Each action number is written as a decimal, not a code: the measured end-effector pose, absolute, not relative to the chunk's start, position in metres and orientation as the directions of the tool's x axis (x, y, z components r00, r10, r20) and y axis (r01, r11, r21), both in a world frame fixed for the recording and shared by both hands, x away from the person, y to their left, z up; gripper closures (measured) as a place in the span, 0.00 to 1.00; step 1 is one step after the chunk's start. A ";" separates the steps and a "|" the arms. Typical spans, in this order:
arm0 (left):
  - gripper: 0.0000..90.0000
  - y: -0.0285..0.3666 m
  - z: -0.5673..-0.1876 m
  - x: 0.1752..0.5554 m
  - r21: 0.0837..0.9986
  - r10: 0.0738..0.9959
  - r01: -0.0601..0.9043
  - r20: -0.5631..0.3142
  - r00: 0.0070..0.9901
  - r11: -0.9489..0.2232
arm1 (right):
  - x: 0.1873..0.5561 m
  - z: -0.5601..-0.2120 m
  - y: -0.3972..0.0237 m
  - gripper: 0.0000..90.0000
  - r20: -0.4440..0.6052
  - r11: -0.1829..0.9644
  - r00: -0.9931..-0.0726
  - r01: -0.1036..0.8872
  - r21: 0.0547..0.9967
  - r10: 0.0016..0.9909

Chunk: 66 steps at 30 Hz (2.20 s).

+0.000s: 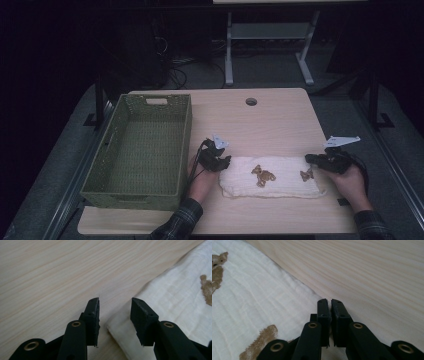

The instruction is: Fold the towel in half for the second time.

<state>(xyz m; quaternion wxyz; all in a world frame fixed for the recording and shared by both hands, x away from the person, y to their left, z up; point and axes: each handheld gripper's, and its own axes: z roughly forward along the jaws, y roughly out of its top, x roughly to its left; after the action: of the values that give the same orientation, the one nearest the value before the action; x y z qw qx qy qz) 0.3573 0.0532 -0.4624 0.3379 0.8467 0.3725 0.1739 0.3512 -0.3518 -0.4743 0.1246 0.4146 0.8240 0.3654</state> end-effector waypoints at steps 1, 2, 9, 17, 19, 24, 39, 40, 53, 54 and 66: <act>0.69 0.053 -0.465 0.357 0.691 0.745 0.520 0.040 0.666 -0.502 | 0.351 -0.474 -0.352 0.95 0.097 0.390 -0.627 0.590 0.707 0.773; 0.72 0.053 -0.465 0.357 0.691 0.745 0.520 0.040 0.666 -0.502 | 0.351 -0.474 -0.352 0.95 0.097 0.390 -0.627 0.590 0.707 0.773; 0.92 0.050 -0.466 0.356 0.688 0.723 0.516 0.018 0.691 -0.510 | 0.350 -0.474 -0.350 0.96 0.072 0.408 -0.634 0.575 0.709 0.770; 0.95 0.052 -0.456 0.357 0.729 0.736 0.504 -0.001 0.678 -0.463 | 0.351 -0.467 -0.358 0.97 0.047 0.395 -0.615 0.561 0.728 0.787; 0.95 0.052 -0.451 0.358 0.745 0.739 0.491 0.004 0.674 -0.452 | 0.353 -0.463 -0.360 0.97 0.040 0.385 -0.607 0.553 0.739 0.794; 0.95 0.052 -0.440 0.366 0.782 0.753 0.458 0.021 0.658 -0.422 | 0.362 -0.454 -0.364 0.97 0.011 0.369 -0.589 0.521 0.770 0.808; 0.95 0.055 -0.431 0.353 0.819 0.742 0.396 0.053 0.668 -0.415 | 0.356 -0.445 -0.369 0.97 0.032 0.330 -0.596 0.488 0.808 0.802; 0.95 0.056 -0.430 0.350 0.821 0.739 0.392 0.054 0.672 -0.416 | 0.352 -0.445 -0.368 0.97 0.026 0.340 -0.602 0.485 0.806 0.798; 0.95 0.059 -0.427 0.336 0.819 0.713 0.369 0.069 0.698 -0.440 | 0.329 -0.441 -0.369 0.97 0.040 0.338 -0.617 0.483 0.808 0.786; 0.95 0.059 -0.427 0.334 0.818 0.711 0.370 0.066 0.700 -0.440 | 0.327 -0.441 -0.368 0.97 0.037 0.341 -0.617 0.483 0.806 0.786; 0.95 0.059 -0.433 0.318 0.790 0.695 0.380 0.079 0.714 -0.480 | 0.312 -0.445 -0.366 0.97 0.041 0.366 -0.634 0.496 0.788 0.772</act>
<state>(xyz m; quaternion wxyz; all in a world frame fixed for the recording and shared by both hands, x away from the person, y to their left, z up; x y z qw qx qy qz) 0.3179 0.0592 -0.4326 0.3958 0.8370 0.3213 0.1989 0.3124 -0.3656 -0.4455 0.1707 0.3920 0.8086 0.4042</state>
